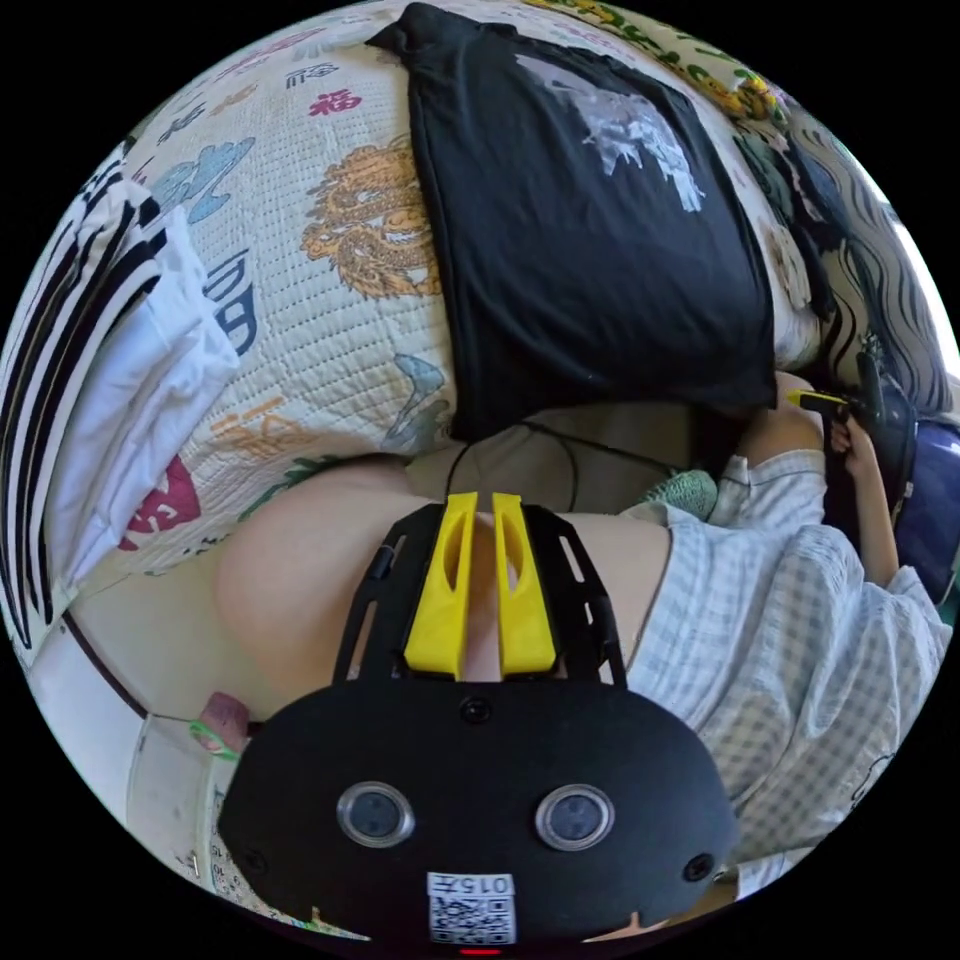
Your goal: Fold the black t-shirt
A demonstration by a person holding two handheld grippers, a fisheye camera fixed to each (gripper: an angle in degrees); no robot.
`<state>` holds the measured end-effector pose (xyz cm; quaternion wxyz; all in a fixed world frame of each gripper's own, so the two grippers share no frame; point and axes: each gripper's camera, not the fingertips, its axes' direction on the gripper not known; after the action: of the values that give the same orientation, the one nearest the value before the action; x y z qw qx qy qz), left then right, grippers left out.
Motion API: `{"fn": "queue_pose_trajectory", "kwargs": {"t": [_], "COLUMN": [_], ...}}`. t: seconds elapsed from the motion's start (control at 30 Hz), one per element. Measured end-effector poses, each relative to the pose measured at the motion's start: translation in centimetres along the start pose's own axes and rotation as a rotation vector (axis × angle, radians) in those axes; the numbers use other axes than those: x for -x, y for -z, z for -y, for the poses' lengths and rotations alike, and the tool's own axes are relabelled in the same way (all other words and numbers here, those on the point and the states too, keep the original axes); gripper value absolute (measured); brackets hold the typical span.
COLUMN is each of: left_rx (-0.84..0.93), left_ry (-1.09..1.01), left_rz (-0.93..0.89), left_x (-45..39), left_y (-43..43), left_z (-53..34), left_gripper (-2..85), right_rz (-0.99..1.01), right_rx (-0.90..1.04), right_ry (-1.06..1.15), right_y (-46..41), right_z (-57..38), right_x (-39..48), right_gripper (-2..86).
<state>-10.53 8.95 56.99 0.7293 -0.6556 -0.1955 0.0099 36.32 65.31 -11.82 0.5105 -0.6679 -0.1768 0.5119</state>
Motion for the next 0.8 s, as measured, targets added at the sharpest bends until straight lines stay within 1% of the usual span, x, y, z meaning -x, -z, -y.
{"fn": "queue_pose_trajectory", "kwargs": {"t": [0.07, 0.13, 0.23, 0.3, 0.33, 0.4, 0.53, 0.6, 0.63, 0.7, 0.73, 0.8], "left_rx": [-0.02, -0.057, -0.162, -0.267, -0.289, -0.366, -0.431, -0.474, -0.483, -0.528, -0.537, -0.539], "left_ry": [0.019, 0.034, 0.017, -0.034, -0.051, -0.118, -0.248, -0.328, -0.345, -0.41, -0.423, -0.456], "left_rz": [-0.005, 0.024, 0.042, 0.028, 0.024, 0.016, 0.008, 0.001, 0.0, -0.003, -0.001, 0.011], "left_x": [-1.0, -2.1, -4.7, -7.8, -8.8, -12.9, -20.6, -26.1, -27.4, -32.8, -34.1, -39.3], "left_y": [2.4, 5.4, 11.4, 16.1, 17.2, 20.9, 25.6, 28.8, 29.6, 32.6, 33.3, 35.3], "left_z": [0.2, 0.5, 2.0, 4.4, 5.2, 9.4, 17.8, 24.3, 26.0, 33.3, 35.2, 43.4], "left_gripper": [0.9, 0.9, 0.8, 0.8, 0.8, 1.0, 2.1, 3.9, 4.4, 5.9, 6.2, 8.3], "right_rz": [-0.045, -0.04, -0.005, -0.001, 0.004, 0.012, 0.041, 0.051, 0.057, 0.074, 0.102, 0.151], "right_rx": [-0.015, -0.069, -0.183, -0.244, -0.285, -0.326, -0.414, -0.448, -0.474, -0.508, -0.539, -0.571], "right_ry": [-0.022, -0.04, -0.052, -0.041, -0.015, 0.018, 0.087, 0.086, 0.083, 0.058, 0.049, 0.024], "right_y": [0.6, 1.8, 4.2, 5.5, 6.3, 7.2, 8.9, 9.6, 10.0, 10.7, 11.2, 11.7], "right_z": [-0.1, -0.4, -0.5, 0.1, 0.8, 2.5, 8.3, 11.3, 13.3, 16.4, 18.5, 21.4], "right_x": [-0.4, -0.9, -1.6, -1.6, -1.5, -1.2, -0.7, -1.0, -1.3, -2.0, -2.5, -3.2], "right_gripper": [-0.2, -0.2, 0.0, 0.1, 0.2, 0.5, 2.5, 4.2, 5.5, 6.9, 7.4, 8.1]}}
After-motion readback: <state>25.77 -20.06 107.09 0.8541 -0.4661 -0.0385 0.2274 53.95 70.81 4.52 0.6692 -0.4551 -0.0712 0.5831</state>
